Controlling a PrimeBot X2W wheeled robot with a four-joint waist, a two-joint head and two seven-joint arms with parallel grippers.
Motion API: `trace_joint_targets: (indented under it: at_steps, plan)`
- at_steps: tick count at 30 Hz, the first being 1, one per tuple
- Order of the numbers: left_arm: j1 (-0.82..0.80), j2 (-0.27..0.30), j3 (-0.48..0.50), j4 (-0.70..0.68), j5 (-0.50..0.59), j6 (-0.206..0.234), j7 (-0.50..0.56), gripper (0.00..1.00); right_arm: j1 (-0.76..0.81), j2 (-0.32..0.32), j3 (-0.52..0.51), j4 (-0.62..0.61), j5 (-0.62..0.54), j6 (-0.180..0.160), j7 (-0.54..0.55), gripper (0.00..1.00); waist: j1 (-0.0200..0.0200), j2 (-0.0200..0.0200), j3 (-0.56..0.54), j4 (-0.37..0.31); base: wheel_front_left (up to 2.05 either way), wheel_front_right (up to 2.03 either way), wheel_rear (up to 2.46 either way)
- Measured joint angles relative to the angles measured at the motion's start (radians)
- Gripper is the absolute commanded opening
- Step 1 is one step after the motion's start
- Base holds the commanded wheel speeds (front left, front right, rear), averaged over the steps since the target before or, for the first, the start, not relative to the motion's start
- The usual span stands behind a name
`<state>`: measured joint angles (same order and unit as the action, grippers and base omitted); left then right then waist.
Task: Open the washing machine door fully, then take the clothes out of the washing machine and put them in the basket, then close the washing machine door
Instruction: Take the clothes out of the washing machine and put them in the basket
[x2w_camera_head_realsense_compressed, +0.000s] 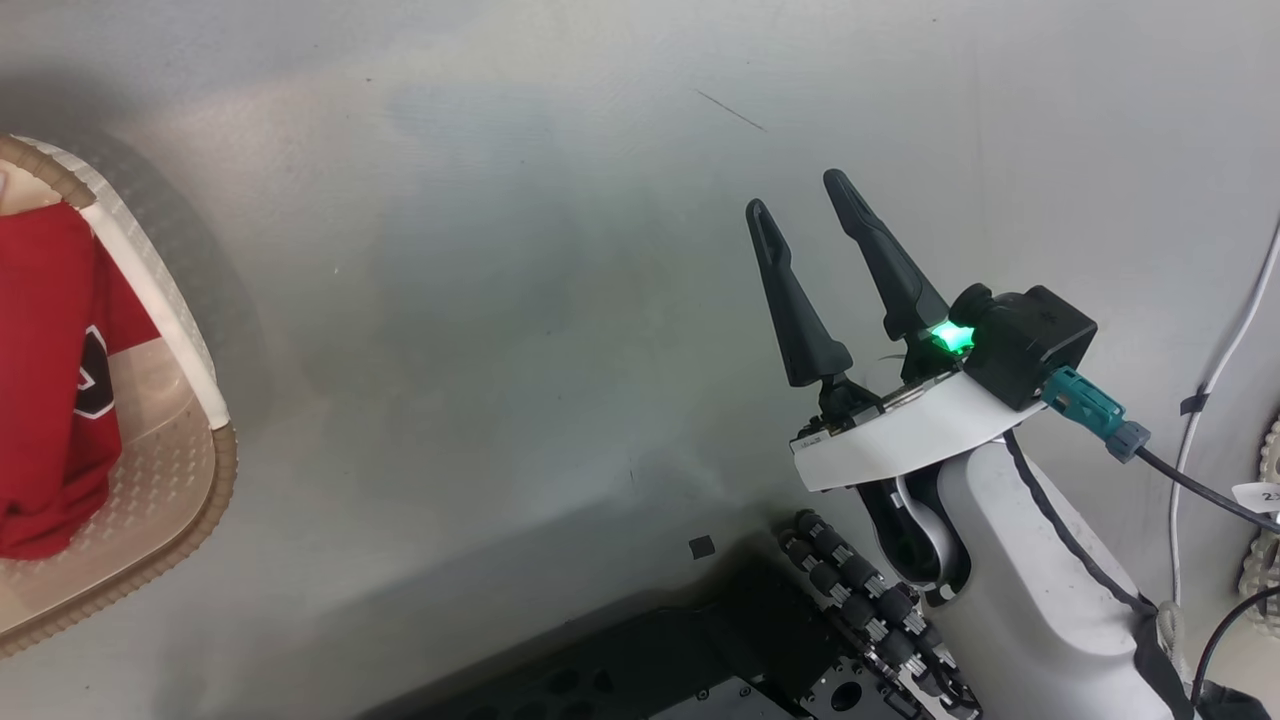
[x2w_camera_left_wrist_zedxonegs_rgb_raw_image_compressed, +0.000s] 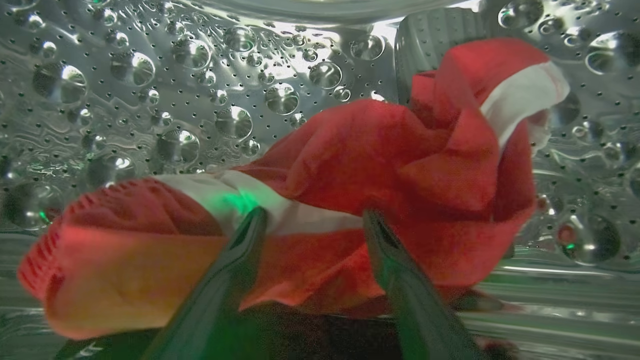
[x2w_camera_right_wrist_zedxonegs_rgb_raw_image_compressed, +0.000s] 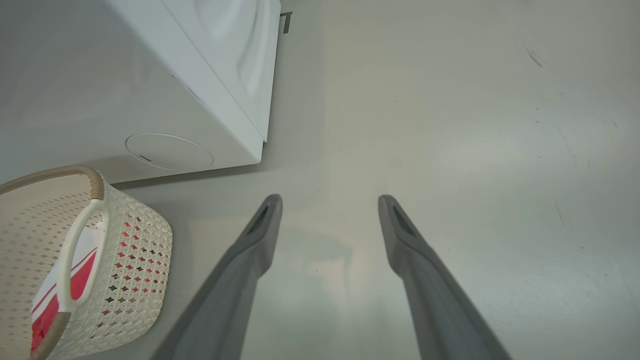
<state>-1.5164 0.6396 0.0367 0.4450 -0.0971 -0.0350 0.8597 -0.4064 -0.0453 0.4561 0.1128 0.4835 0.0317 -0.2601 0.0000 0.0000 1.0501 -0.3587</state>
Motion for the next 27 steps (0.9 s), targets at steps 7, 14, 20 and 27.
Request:
trace_joint_targets:
  at_steps: [7,14,20,27]
  plan:
    - [0.011,-0.01,0.014,0.0,-0.008,0.008,-0.015,1.0,0.0,0.0,-0.004,0.0,0.0,-0.007,0.0,1.0,0.0,0.0,0.006,0.004,0.0,0.0,0.0]
    - [0.028,-0.011,0.02,0.0,-0.008,0.012,-0.026,1.0,0.0,0.0,-0.007,0.0,0.0,-0.007,0.0,1.0,0.0,0.0,0.007,0.007,0.0,0.0,0.0]
    - [0.033,-0.01,0.022,-0.005,-0.008,0.012,-0.044,0.77,0.0,0.0,-0.009,-0.001,0.0,-0.008,0.0,1.0,0.0,0.0,0.009,0.009,0.0,0.0,0.0]
    - [0.043,-0.009,0.022,-0.006,-0.008,0.012,-0.052,0.0,0.0,0.0,-0.009,-0.001,0.0,-0.008,0.0,1.0,0.0,0.0,0.007,0.01,0.0,0.0,0.0]
